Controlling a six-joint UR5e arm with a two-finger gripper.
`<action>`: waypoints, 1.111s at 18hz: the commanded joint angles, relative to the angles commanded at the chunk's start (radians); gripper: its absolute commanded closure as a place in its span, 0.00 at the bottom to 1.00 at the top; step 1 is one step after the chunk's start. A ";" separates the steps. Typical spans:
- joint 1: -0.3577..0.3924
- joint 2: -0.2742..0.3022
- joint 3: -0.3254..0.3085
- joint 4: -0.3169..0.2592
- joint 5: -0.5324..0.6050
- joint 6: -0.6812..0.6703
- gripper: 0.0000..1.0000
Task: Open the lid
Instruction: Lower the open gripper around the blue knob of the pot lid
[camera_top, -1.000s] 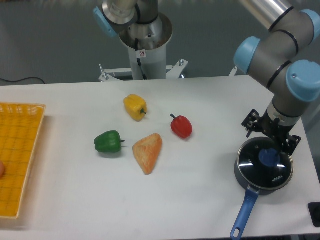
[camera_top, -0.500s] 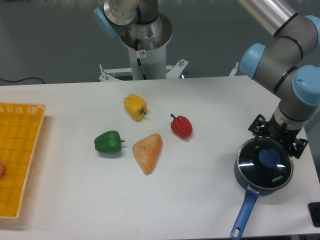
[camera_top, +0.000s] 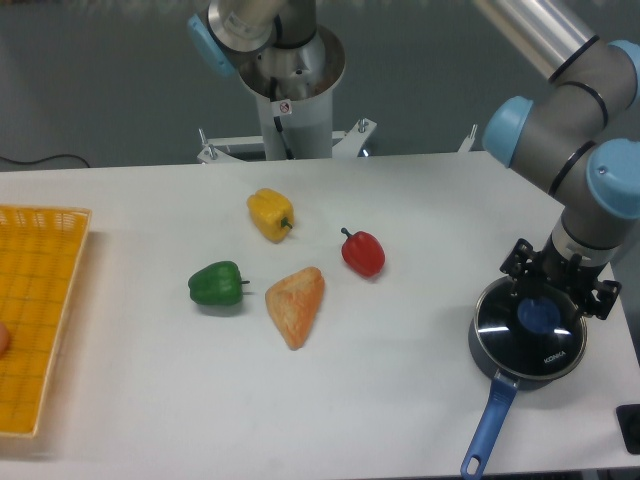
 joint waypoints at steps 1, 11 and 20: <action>0.000 -0.002 -0.005 0.009 0.002 -0.005 0.00; -0.003 -0.014 -0.008 0.020 0.000 -0.011 0.00; -0.009 -0.017 -0.032 0.052 0.000 -0.029 0.00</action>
